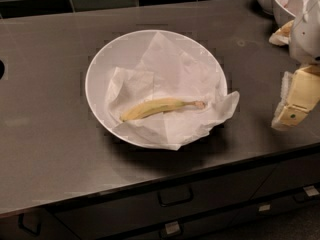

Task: Pick banana from white bowl

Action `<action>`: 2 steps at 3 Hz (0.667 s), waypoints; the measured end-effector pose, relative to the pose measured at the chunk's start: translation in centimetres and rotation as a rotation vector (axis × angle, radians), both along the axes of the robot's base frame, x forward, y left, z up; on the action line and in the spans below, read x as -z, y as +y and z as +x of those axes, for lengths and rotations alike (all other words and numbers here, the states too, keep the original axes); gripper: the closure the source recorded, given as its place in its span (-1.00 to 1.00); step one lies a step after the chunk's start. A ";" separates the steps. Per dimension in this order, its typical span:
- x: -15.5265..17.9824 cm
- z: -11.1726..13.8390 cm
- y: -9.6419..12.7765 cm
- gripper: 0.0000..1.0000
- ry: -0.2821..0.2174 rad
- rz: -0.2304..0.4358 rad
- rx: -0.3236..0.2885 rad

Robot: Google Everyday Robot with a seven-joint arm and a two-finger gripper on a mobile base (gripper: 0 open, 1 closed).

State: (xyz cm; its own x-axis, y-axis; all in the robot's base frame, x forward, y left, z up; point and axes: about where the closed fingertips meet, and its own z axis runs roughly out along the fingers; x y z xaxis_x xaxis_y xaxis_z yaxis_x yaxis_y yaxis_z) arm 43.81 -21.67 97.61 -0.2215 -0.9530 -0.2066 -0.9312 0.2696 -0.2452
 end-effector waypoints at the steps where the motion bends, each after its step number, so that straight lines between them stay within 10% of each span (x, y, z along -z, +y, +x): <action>1: 0.0 0.0 0.0 -1.00 0.000 0.000 0.000; 2: -1.0 0.6 0.7 -1.00 -0.025 -0.020 -0.020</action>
Offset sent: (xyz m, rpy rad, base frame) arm 0.0120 0.0145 0.0165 -0.0472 -0.0311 0.0463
